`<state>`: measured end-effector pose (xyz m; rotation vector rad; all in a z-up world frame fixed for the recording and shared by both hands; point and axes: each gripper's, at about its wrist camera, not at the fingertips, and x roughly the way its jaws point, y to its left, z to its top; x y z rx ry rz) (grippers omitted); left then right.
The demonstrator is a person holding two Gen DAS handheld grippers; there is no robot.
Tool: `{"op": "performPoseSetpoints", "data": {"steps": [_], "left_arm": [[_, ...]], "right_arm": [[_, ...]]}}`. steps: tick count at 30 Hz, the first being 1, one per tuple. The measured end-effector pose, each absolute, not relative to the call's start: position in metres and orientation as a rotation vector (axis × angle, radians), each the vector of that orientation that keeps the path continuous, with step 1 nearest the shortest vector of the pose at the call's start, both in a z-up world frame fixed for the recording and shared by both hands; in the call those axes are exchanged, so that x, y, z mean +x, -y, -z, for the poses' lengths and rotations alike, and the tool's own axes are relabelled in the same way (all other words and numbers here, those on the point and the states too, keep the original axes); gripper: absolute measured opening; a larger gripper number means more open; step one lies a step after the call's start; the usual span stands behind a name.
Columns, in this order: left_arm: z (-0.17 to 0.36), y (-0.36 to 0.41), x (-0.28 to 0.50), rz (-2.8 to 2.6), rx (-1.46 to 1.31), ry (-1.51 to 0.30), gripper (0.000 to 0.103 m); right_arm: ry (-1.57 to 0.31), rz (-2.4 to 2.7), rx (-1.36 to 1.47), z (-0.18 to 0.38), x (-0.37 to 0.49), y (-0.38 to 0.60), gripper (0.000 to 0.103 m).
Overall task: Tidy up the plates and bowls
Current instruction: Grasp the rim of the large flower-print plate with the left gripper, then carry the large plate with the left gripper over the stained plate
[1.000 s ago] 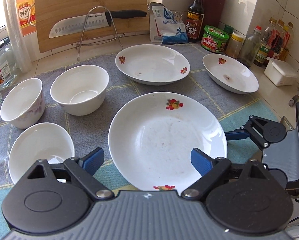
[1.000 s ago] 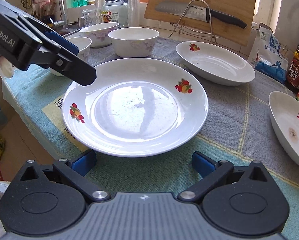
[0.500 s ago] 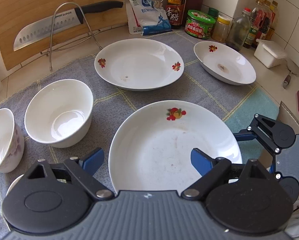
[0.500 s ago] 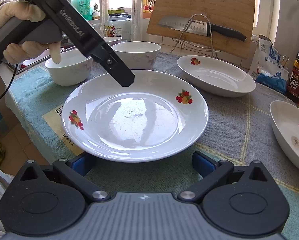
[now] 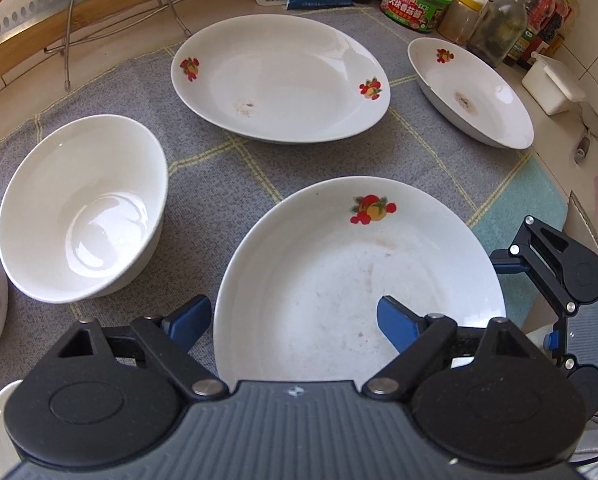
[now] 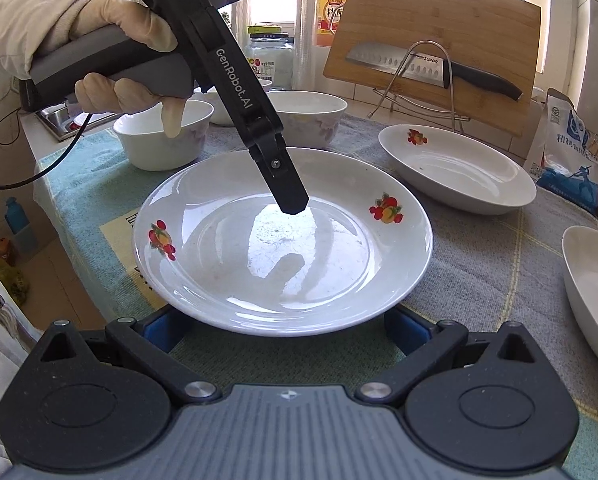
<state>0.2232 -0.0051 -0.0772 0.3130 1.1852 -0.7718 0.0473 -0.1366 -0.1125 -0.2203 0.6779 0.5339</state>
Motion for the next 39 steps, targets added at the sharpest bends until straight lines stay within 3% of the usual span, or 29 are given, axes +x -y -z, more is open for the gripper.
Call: {"op": "performPoseSetpoints", "data": {"steps": [3, 39], "left_arm": [[0.08, 0.008, 0.227, 0.793, 0.312, -1.21, 0.08], [0.065, 0.016, 0.233, 0.891, 0.322, -1.256, 0.079]], "right_arm": [[-0.685, -0.537, -0.225, 0.112, 0.049, 0.135, 0.103], [-0.774, -0.542, -0.256, 0.094, 0.057, 0.136, 0.103]]}}
